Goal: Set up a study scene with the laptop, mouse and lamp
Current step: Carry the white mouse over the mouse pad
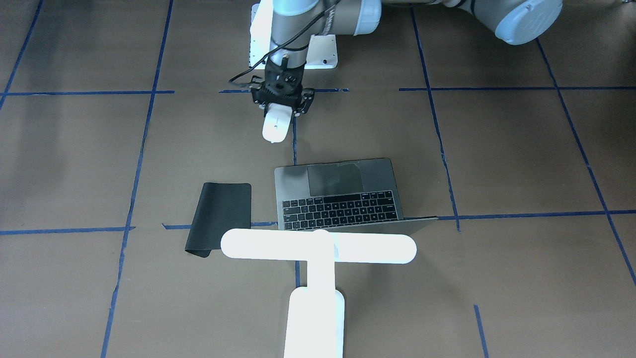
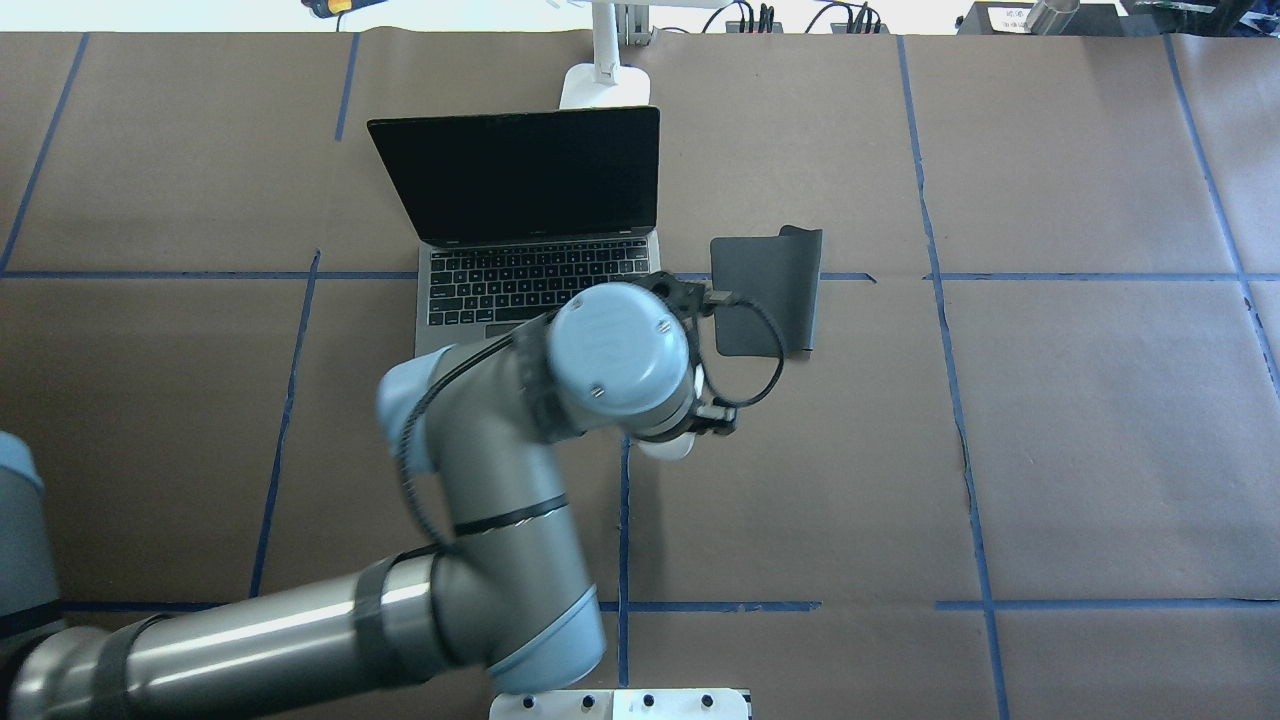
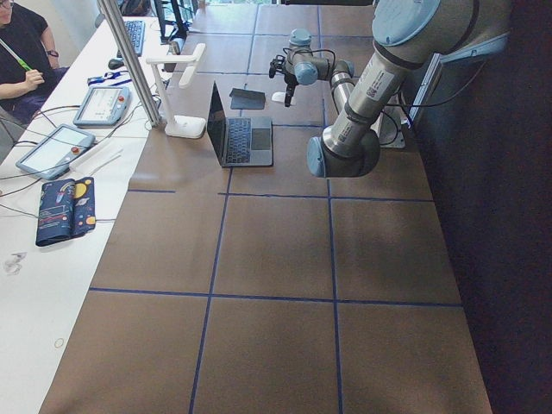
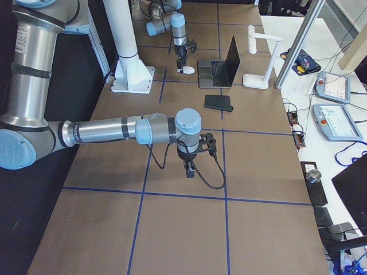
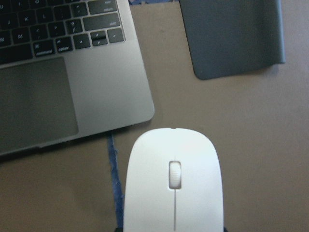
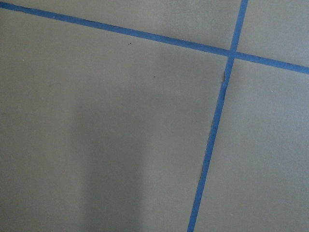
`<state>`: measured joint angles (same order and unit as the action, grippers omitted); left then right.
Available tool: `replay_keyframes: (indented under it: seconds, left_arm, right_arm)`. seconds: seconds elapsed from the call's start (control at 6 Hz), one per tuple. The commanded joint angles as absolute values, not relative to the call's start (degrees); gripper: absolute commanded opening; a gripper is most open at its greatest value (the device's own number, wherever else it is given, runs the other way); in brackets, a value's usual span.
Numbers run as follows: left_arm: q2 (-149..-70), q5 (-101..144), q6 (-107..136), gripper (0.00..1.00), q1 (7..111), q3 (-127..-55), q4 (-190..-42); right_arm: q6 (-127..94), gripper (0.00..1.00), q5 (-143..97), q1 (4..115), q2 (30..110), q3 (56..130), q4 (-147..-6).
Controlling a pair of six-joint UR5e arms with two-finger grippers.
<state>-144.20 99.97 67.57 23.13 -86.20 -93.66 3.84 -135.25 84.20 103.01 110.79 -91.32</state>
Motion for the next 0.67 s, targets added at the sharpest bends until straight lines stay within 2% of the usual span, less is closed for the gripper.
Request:
replay_keyframes:
  seconds: [0.0, 0.17, 0.5]
  left_arm:
    - [-156.3, 100.11, 68.11, 0.04, 25.57, -64.1, -105.73]
    - [-163.32, 100.11, 68.38, 0.04, 26.27, -52.59, -108.69]
    - [-171.16, 99.58, 68.64, 0.03, 26.89, -34.21, -118.43]
  right_arm:
    - [3.87, 1.0, -135.18, 84.2, 103.01, 110.66, -91.32]
    - [3.87, 1.0, -135.18, 84.2, 103.01, 110.65, -91.32]
    - [3.87, 1.0, -135.26, 84.2, 103.01, 110.57, -91.32]
